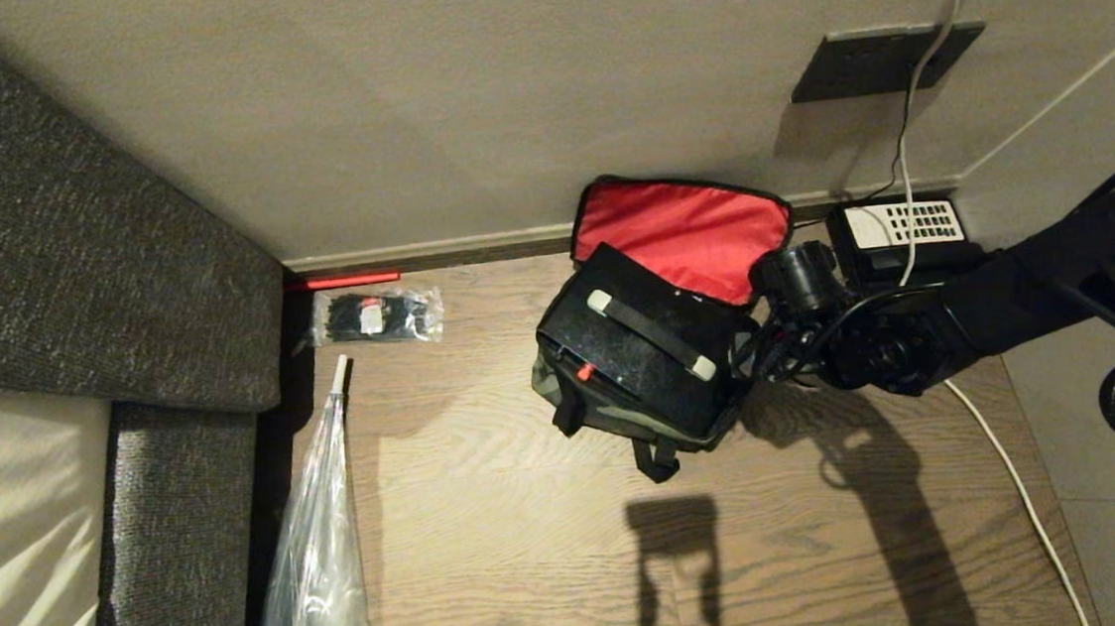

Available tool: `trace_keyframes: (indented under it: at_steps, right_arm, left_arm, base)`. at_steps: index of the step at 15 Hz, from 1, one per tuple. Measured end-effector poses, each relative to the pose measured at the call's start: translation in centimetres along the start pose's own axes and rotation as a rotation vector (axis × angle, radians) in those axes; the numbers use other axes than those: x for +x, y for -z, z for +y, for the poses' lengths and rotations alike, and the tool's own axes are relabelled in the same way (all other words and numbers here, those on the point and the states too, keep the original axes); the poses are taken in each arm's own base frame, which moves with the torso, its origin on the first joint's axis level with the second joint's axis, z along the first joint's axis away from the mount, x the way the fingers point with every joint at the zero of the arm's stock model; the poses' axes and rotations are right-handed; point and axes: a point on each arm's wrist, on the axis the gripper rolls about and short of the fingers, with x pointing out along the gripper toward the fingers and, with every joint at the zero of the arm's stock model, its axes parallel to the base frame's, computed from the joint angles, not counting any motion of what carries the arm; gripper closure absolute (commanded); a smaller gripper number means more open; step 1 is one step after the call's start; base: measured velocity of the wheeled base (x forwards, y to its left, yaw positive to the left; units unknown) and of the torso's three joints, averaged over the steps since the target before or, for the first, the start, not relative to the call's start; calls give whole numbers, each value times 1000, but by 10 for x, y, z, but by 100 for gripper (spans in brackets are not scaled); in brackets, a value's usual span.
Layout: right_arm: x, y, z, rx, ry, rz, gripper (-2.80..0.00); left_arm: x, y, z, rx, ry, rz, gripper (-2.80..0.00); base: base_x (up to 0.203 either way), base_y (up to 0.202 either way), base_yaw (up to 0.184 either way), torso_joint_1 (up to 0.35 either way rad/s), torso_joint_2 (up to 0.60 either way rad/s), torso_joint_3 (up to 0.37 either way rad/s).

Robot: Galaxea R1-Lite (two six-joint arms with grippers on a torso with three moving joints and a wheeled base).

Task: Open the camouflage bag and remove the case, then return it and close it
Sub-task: Close the top of the storage box

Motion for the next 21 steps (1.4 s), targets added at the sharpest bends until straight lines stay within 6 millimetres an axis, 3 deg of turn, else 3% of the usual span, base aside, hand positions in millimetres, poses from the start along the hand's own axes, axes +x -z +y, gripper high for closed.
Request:
trace_keyframes:
  at_steps: [5,12,14,17,21]
  right_arm:
    - [-12,9,4,-5,-38,30,-280]
    - [-15,24,13,115,-93,98,-280]
    - [-16,17,15,128,-117,75,-280]
    - [-20,-14,13,173,-169,-6,-280]
    - [-17,-54,-23,258,-270,-104,-280]
  left_arm:
    - [0,0,0,0,-1,0,0]
    - [0,0,0,0,-1,0,0]
    - [0,0,0,0,-1,0,0]
    - [0,0,0,0,0,0,0]
    - [0,0,0,0,0,0,0]
  base:
    - [0,0,0,0,0,0]
    - [0,0,0,0,0,0]
    - [0,0,0,0,0,0]
    - [0,0,0,0,0,0]
    - [0,0,0,0,0,0]
